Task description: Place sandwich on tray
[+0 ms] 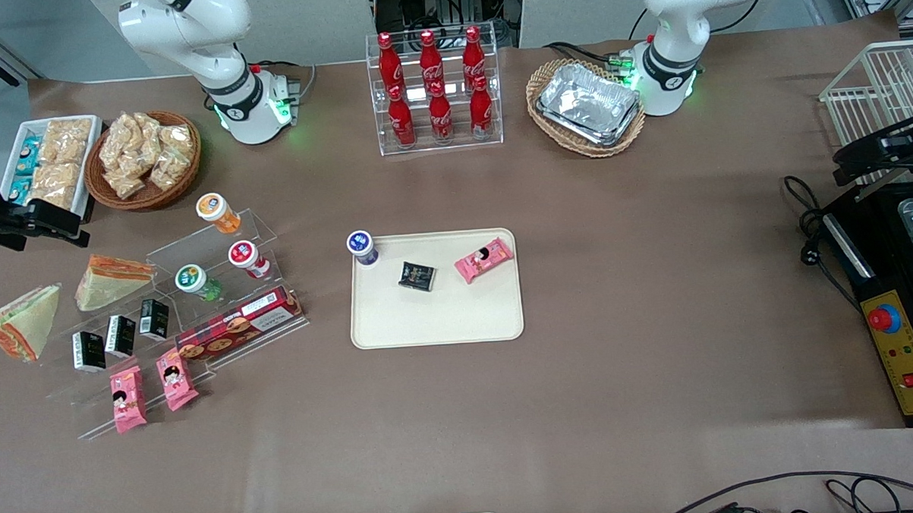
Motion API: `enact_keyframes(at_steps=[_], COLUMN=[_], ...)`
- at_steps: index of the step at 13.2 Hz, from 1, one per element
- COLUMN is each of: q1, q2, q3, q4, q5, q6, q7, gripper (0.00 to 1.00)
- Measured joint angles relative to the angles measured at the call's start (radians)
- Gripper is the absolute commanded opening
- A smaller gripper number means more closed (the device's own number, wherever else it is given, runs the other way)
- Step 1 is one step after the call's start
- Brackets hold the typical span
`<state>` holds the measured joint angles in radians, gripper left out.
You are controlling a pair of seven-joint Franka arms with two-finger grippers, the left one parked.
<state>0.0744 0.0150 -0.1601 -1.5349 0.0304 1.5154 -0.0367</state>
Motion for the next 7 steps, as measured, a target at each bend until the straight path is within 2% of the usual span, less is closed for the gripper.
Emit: enact_keyframes(at_steps=[7], q1=[0.003], q2=[0.011], q3=[0.006], q4=[0.000], q5=[0.001], q6=[0.002], q7=[0.002], gripper=[1.00])
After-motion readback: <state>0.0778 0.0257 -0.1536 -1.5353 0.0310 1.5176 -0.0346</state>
